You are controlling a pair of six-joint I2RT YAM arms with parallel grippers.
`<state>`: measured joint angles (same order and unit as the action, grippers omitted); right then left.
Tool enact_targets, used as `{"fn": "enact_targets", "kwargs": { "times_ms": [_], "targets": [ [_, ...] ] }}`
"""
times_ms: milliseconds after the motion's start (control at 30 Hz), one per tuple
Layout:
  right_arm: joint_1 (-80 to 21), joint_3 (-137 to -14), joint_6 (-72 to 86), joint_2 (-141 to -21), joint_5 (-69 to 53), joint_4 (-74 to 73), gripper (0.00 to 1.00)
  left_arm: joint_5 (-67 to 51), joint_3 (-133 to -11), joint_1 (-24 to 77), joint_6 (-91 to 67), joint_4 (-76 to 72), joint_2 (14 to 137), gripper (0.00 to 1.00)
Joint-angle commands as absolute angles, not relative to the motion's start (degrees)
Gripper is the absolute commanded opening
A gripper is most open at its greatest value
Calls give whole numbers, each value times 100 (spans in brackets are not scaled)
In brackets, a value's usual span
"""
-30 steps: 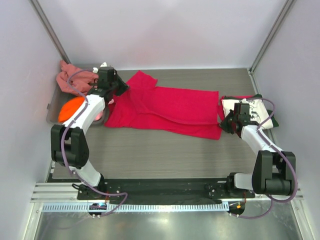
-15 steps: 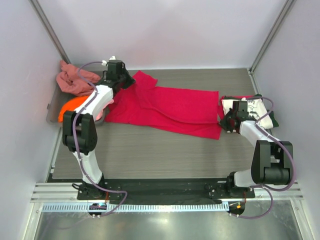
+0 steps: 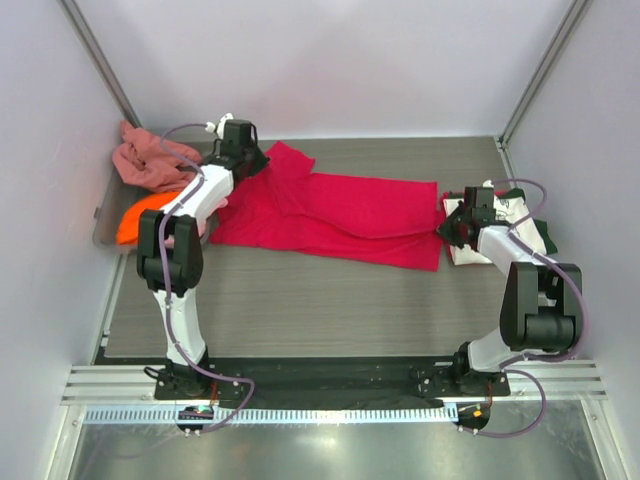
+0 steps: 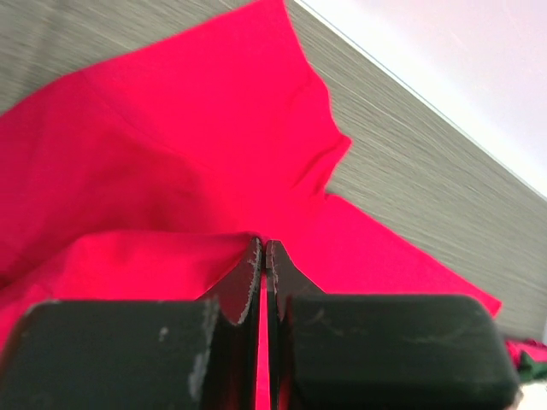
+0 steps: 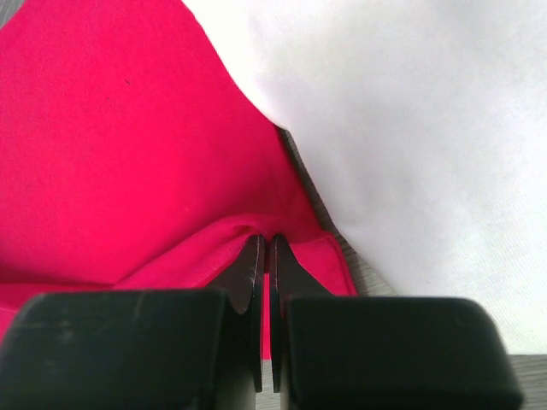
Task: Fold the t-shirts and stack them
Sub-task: Fold the tshirt
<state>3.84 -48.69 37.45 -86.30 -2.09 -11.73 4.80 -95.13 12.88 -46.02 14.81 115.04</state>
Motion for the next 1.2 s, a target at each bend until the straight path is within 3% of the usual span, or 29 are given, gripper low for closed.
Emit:
{"fn": "enact_targets", "kwargs": {
  "times_ms": [0, 467, 567, 633, 667, 733, 767, 833, 933, 967, 1067, 1167],
  "targets": [
    [316, -5133, 3771, -8701, -211, -940, 2, 1080, -9432, 1283, -4623, 1371, 11224, 0],
    [229, -5265, 3814, -9228, -176, -896, 2, 1643, -9202, 1266, -4588, 1459, 10705, 0],
    [220, -5344, 3788, -9246, -193, -905, 11, 1644, -9272, 1257, -4553, 1468, 10758, 0],
    [194, -5422, 3744, -9211, -220, -1001, 40, 1644, -9307, 1266, -4553, 1494, 10863, 0],
    [124, -5432, 3718, -9150, -194, -1045, 57, 1626, -9325, 1248, -4561, 1529, 10907, 3],
    [53, -5362, 3683, -8869, -45, -1081, 61, 1434, -9457, 1231, -4588, 1529, 11082, 17],
    [9, -5292, 3665, -8738, -27, -1107, 61, 1363, -9492, 1213, -4588, 1529, 11127, 41],
    [0, -4993, 3700, -8228, 316, -1116, 61, 1275, -9580, 1213, -4579, 1521, 11197, 59],
    [0, -4352, 3936, -7422, 422, -950, 59, 1266, -9440, 1230, -4562, 1468, 10997, 70],
    [0, -4159, 4042, -7227, 431, -888, 59, 1266, -9370, 1222, -4553, 1433, 10917, 81],
    [-219, -3333, 4508, -6525, 430, -546, 59, 1108, -9054, 1257, -4491, 1441, 10488, 100],
    [-264, -2778, 4815, -6066, 579, -404, 58, 1072, -8642, 1248, -4649, 1607, 9969, 100]
  ]
}}
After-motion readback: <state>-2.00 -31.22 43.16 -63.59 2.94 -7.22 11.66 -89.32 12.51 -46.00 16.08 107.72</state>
